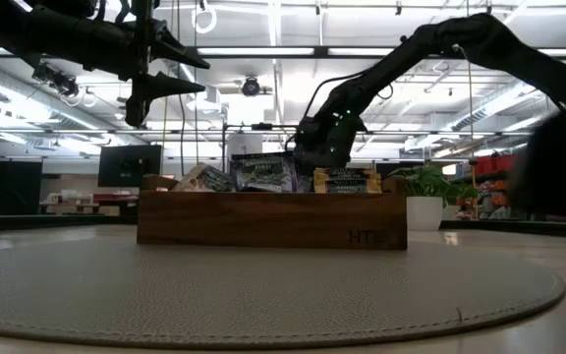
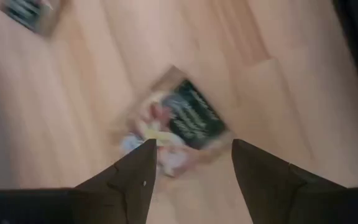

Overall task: Pick & Place Tea
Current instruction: Put the brown tea bag into the left section of the wooden organizer

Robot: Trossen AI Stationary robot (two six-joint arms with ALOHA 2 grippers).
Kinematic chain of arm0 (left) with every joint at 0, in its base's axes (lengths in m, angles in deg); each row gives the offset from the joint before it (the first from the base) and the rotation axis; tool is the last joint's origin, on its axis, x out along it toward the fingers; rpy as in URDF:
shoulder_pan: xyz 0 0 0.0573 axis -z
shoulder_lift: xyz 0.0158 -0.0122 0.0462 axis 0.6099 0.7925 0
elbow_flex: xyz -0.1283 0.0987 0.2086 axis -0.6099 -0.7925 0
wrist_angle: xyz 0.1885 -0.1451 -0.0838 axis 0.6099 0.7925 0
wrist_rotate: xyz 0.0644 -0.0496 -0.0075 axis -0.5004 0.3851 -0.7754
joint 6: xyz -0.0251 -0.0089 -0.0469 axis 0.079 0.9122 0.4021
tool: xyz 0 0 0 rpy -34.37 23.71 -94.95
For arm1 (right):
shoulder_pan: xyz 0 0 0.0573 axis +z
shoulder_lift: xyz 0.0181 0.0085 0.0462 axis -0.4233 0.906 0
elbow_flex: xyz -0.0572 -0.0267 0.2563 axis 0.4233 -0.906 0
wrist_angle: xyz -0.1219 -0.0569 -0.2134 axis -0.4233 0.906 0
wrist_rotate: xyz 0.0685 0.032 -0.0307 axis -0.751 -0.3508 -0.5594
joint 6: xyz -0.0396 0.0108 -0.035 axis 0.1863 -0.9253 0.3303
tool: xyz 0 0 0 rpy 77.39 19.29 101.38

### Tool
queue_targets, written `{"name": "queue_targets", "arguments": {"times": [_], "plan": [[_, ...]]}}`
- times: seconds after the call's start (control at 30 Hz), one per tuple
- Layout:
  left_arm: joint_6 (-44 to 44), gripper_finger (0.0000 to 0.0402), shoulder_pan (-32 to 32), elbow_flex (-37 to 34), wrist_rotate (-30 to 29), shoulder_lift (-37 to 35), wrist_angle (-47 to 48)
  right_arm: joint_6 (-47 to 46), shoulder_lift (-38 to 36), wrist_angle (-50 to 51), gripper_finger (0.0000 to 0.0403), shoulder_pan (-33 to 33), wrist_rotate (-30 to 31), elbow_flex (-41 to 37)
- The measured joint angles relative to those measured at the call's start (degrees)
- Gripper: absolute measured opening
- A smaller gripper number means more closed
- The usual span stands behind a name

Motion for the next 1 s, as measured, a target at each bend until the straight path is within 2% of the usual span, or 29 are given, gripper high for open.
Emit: {"name": "queue_targets", "arguments": {"times": [0.07, 0.4, 0.8, 1.0], "plan": [[0.38, 0.0154, 0.02, 0.0, 0.0, 0.02, 0.0, -0.2, 0.04, -0.1, 0.0211, 0.02, 2.35, -0.84], [1.34, 0.0154, 0.0, 0.0, 0.0, 0.02, -0.02, 2.01, -0.09, -2.73, 0.0187, -0.04, 5.33, -3.73], [2.8, 0.0154, 0.04, 0.0, 0.0, 0.02, -0.02, 6.81, -0.02, -8.59, 0.0223, 0.42, 9.32, -3.78], [3.22, 0.0154, 0.04, 0.0, 0.0, 0.02, -0.02, 9.18, -0.02, -8.42, 0.0228, 0.44, 7.47, -3.78]]}}
